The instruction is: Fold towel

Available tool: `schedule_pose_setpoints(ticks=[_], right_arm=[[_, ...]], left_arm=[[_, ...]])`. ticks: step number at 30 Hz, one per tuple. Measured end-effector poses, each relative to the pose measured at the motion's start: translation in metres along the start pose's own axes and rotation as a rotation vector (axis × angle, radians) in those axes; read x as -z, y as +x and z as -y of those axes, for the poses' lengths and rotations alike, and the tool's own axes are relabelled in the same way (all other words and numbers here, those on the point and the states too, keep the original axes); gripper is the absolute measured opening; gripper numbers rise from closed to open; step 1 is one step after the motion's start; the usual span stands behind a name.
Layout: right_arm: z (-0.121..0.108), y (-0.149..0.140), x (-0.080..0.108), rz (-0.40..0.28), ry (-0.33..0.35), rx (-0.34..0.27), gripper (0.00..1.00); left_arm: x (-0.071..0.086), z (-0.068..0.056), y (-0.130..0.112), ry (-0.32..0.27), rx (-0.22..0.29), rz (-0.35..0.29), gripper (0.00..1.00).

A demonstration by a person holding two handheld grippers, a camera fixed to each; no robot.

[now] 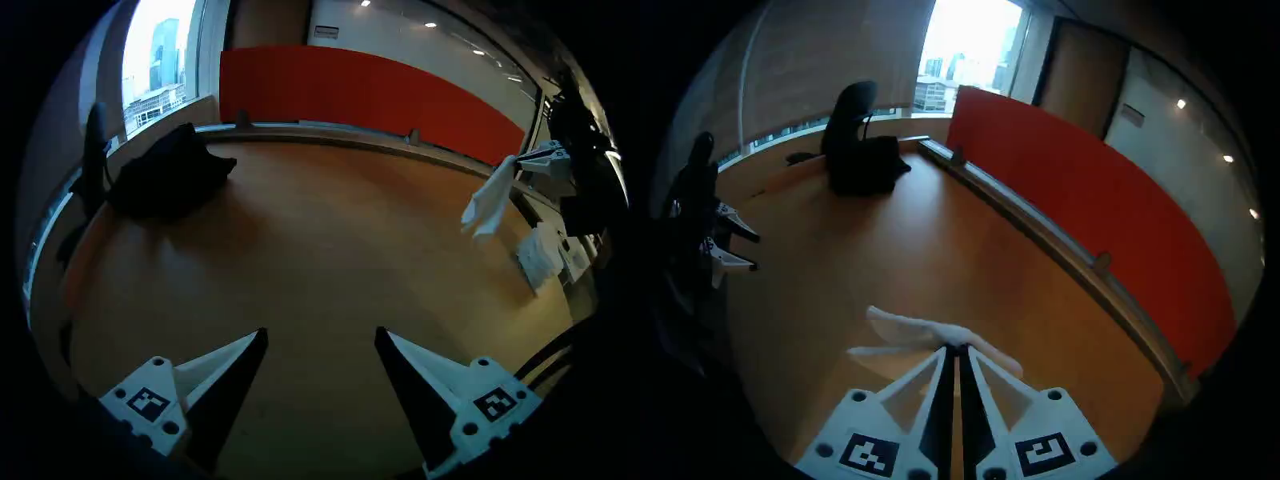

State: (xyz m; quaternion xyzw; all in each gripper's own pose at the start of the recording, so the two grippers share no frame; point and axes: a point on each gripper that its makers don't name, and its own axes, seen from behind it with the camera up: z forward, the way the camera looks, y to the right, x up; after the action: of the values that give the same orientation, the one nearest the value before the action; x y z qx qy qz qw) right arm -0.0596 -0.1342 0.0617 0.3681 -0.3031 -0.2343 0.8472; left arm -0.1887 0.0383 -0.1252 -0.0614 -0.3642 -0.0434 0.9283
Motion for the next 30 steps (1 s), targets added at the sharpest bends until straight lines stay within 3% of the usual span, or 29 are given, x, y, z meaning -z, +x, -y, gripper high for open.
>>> schedule_pose_setpoints(ticks=[17,30], right_arm=[[-0.099,-0.076,0.077,0.089,-0.118,-0.076,0.04],[-0.165,-0.11,0.127,0.118,-0.215,-0.112,0.04]], left_arm=[[-0.01,-0.021,0.007,-0.01,-0.021,0.018,0.99],[-0.014,-0.035,0.014,-0.009,-0.045,0.025,1.0]])
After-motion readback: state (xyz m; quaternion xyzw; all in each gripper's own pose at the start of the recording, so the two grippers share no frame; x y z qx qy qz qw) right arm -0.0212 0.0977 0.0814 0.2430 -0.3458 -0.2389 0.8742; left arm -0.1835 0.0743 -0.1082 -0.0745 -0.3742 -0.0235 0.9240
